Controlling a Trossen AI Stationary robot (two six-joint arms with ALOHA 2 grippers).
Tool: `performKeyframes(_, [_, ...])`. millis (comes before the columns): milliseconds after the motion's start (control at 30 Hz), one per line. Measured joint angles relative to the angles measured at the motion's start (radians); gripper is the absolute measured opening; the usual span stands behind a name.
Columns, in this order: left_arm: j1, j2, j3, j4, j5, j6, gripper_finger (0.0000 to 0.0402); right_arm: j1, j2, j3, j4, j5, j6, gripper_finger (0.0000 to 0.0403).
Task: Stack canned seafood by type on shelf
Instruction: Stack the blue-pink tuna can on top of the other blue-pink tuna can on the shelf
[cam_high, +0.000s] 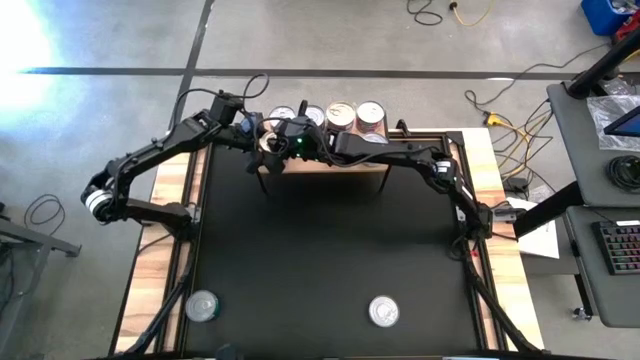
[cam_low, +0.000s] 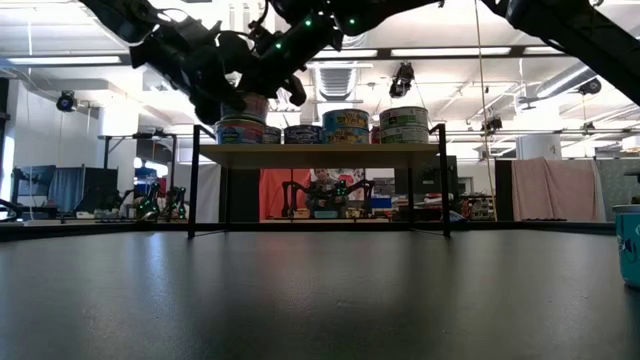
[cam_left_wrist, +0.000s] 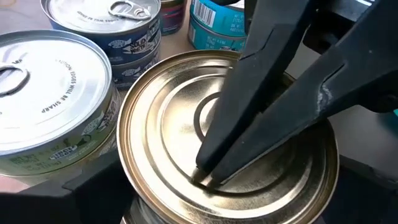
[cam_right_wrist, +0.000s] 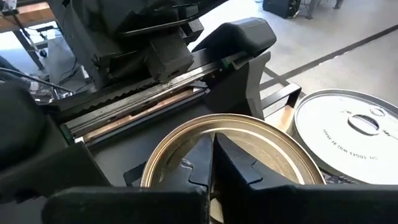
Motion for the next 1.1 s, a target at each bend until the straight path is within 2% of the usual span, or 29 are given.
performKeyframes(133, [0.0,0.0,0.005,-0.024,-0.002,-0.009,0.0399,0.0,-0.001,0.0,-0.009,0.001,-0.006,0.0012])
performKeyframes(400, [0.0,-0.001,0.029,-0.04,-0.105,0.015,0.04,-0.002,0.0,-0.002,-0.018,0.013,-0.018,0.0012])
performKeyframes(633, [-0.001,-0.003,0.073,-0.096,-0.075,0.012,0.04,-0.001,-0.001,-0.001,-0.054,0.01,-0.031,0.0012])
performKeyframes(1100, [-0.001,-0.005,0.227,-0.284,-0.083,0.016,0.04,0.0,-0.001,-0.002,-0.055,0.005,-0.046,0.0012])
